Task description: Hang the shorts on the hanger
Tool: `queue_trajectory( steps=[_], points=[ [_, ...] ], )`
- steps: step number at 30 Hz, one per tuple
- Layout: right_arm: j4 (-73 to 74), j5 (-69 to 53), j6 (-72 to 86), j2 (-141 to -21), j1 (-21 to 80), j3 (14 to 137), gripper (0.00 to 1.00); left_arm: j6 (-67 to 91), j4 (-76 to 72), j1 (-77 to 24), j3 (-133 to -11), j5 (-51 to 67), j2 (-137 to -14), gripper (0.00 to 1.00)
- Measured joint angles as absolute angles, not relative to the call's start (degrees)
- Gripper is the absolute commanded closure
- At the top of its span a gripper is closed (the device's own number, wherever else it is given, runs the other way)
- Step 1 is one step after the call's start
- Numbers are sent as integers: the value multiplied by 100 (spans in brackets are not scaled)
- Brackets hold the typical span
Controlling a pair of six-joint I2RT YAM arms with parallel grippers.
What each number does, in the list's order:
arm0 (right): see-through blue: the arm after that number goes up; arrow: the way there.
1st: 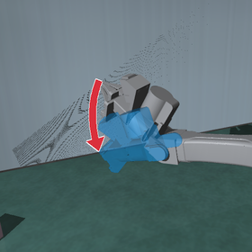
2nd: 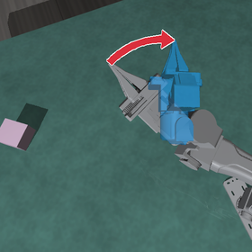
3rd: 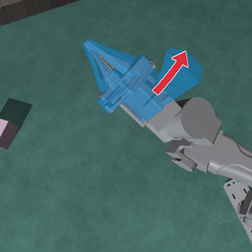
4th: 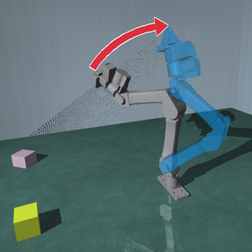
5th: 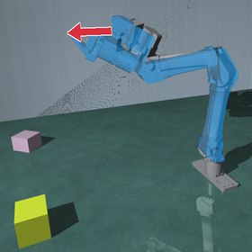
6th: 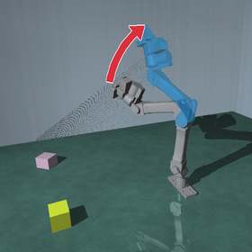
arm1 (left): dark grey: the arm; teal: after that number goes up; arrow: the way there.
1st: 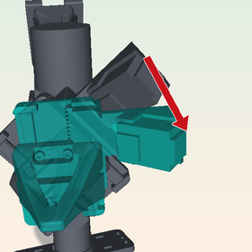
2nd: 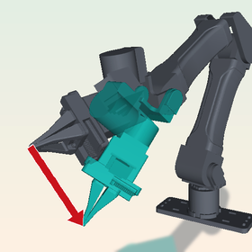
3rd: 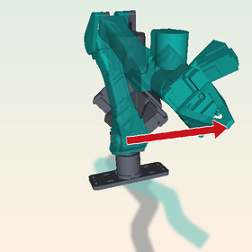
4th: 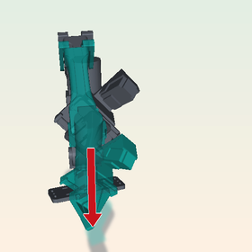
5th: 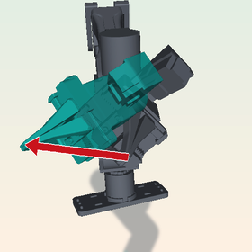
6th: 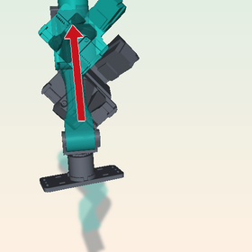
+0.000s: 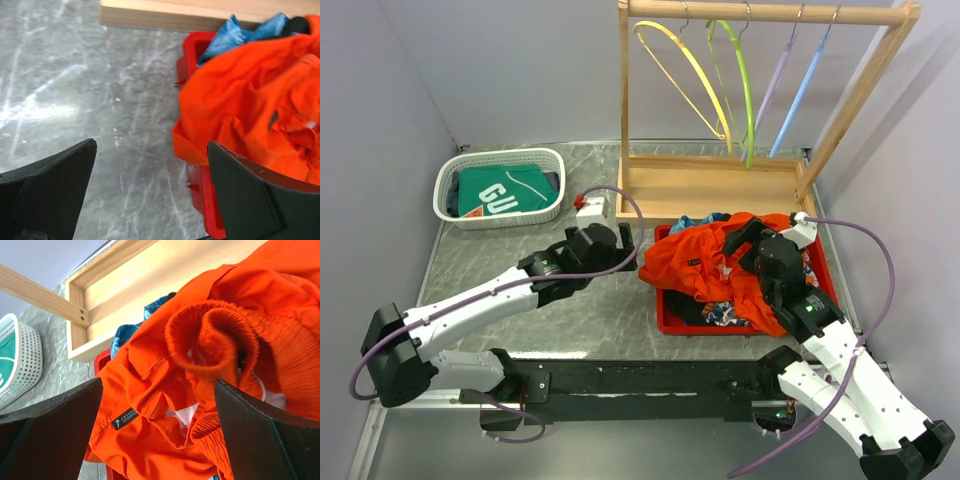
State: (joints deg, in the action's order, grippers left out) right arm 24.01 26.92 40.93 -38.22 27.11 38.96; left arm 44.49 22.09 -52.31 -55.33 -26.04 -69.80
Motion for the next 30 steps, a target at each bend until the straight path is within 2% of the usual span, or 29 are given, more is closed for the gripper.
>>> queue_trajectory(
  steps=[4,5,9,19,30],
  points=[
    [2641,2834,4112,-3789,2711,4053,0,4495,2239,-5553,-5819,-2729,-7273,9],
    [2676,2871,4110,-3756,2711,4060,0,4499,2237,-5636,-5927,-2764,-7369,13],
    [2838,2950,4112,-3597,2711,4060,0,4508,2198,-5867,-6235,-2781,-7653,20],
    [3603,3607,4482,-3441,2711,4176,3,4150,1953,-6490,-7874,-2707,-9146,26],
    [4611,4250,5107,-2635,2711,4504,5,3992,1339,-6746,-9690,-2316,-10643,34]
  ],
)
